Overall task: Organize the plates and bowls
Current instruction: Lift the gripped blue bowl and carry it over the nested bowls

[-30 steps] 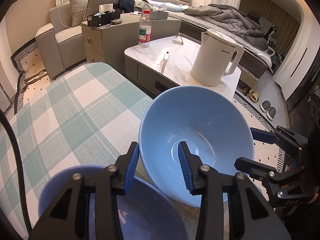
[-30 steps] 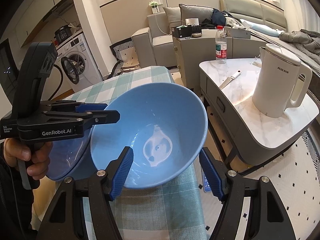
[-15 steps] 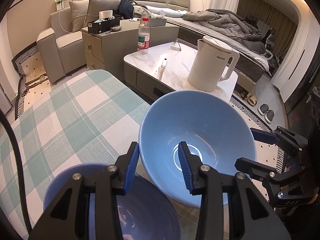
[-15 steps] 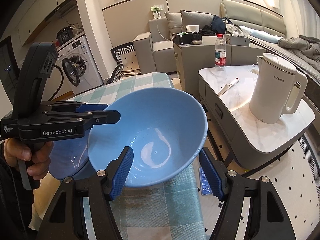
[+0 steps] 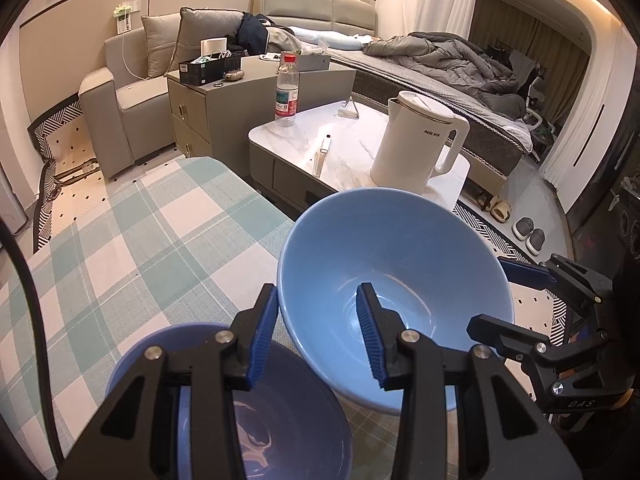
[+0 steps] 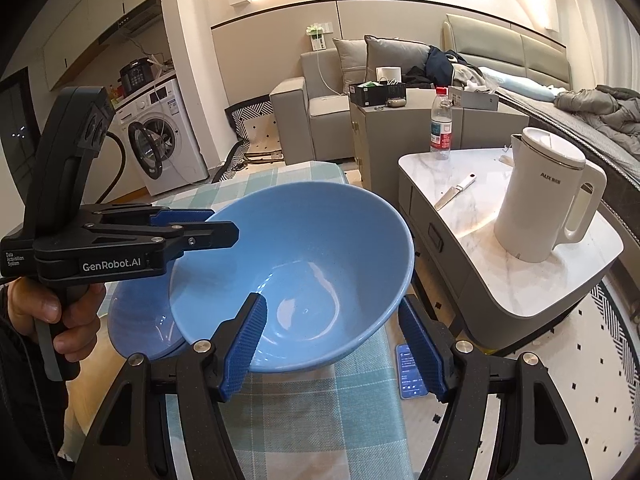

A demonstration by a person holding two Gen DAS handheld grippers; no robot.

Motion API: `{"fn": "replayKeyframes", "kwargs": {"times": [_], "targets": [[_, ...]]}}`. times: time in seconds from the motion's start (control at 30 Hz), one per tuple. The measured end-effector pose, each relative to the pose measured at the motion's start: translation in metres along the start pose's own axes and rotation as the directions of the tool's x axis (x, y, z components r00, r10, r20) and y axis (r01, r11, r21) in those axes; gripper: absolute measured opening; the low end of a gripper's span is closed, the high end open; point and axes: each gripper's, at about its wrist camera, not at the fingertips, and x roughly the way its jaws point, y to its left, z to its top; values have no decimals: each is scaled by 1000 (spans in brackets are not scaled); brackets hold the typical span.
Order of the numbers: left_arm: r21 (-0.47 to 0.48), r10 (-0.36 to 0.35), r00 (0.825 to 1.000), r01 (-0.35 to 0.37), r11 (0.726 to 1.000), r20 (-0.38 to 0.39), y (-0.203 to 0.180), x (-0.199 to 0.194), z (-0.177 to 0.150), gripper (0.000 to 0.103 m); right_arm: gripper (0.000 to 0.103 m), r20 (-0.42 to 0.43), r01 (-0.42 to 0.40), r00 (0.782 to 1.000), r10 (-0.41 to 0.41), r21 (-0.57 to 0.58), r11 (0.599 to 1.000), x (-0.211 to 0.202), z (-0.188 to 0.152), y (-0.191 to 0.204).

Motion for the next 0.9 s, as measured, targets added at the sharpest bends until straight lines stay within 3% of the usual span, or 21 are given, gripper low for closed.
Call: {"fn": "replayKeyframes", "kwargs": {"times": [0.9], "targets": [[-28,15,994,-12,1000,104,11,-54,-6,39,71,72,0,997,6,-79,997,-32,14,40]]}}
